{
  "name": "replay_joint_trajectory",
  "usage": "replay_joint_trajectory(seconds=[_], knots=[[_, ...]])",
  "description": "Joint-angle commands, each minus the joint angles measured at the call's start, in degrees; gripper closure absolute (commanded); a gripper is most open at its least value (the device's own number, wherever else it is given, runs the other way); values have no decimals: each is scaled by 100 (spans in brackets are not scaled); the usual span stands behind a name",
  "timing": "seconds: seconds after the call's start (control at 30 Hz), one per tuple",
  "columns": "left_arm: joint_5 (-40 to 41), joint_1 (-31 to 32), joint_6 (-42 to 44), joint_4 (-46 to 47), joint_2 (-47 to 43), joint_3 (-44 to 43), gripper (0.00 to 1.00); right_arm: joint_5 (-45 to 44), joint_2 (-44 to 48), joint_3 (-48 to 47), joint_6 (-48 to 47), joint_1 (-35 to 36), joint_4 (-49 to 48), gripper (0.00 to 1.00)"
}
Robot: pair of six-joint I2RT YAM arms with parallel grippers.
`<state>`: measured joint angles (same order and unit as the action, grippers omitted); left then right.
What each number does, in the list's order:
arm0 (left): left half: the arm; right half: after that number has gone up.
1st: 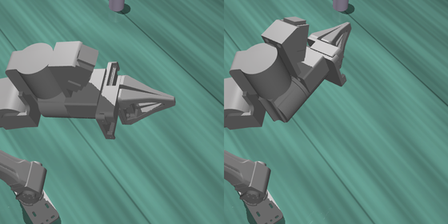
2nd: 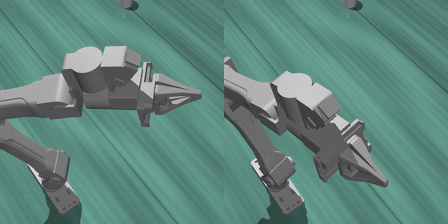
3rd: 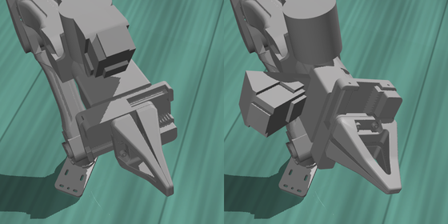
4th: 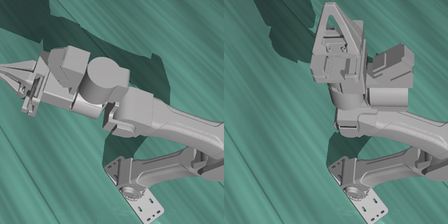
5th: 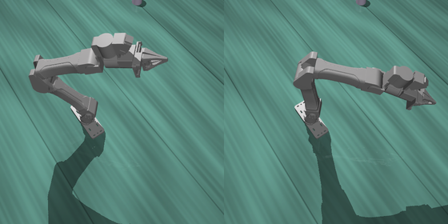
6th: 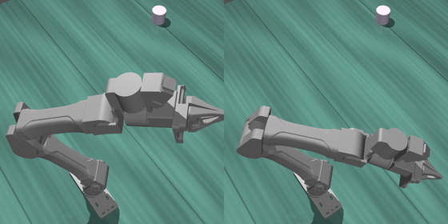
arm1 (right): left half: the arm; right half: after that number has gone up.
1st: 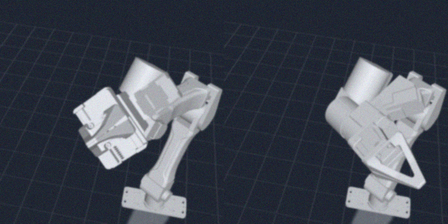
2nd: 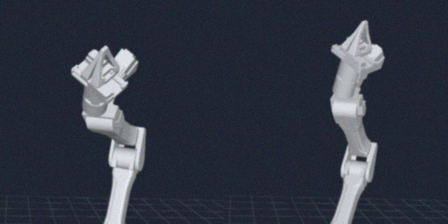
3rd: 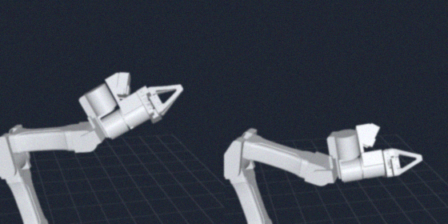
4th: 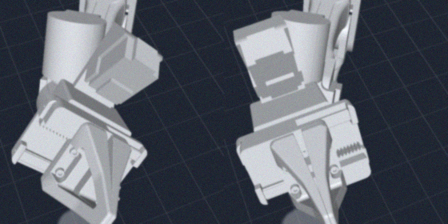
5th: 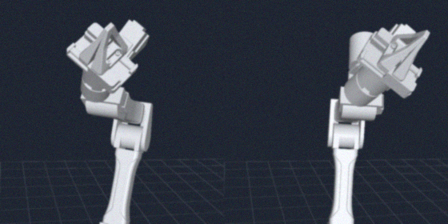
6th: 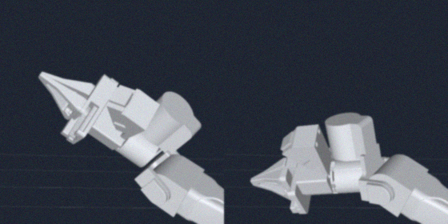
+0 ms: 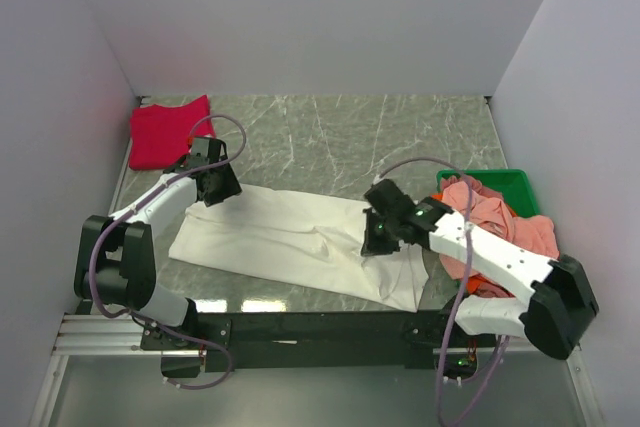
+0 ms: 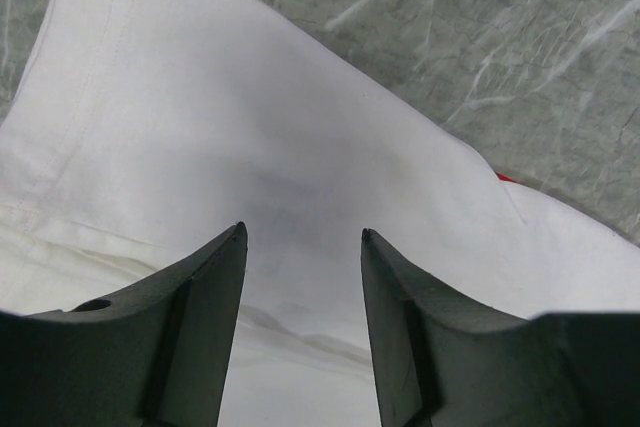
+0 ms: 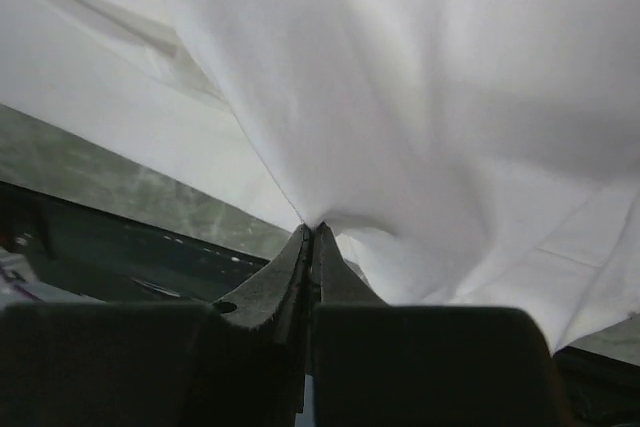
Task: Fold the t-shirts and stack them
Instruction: Fold the tshirt
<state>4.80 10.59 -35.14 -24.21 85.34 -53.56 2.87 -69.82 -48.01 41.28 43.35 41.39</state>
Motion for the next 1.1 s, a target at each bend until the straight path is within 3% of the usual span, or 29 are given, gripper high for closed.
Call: replay_joint_trajectory(seconds=[0.0, 0.07, 0.13, 0.23, 0.43, 0.6, 0.87, 1.07], knots=[[-32, 22, 59, 197, -17, 47, 45, 811, 355, 185, -374, -668, -69, 99], [-49, 22, 59, 197, -17, 65, 45, 645, 321, 292, -550, -1196, 18, 91], [-49, 22, 77, 197, -26, 83, 45, 171, 206, 213, -638, -1373, 141, 70], [-32, 22, 112, 188, -35, 74, 45, -85, 56, -138, -656, -1330, 326, 58], [-23, 22, 165, 179, 9, -5, 44, -235, 443, -867, -910, -742, 274, 57], [-84, 22, 182, 223, 123, -49, 44, 151, 312, -747, -981, -144, 81, 60], [-119, 22, 297, 215, 211, -172, 43, 179, -391, -112, -735, -99, -430, 64], [-93, 13, 411, 223, 316, -137, 40, -550, -998, -252, -603, -116, -272, 64]])
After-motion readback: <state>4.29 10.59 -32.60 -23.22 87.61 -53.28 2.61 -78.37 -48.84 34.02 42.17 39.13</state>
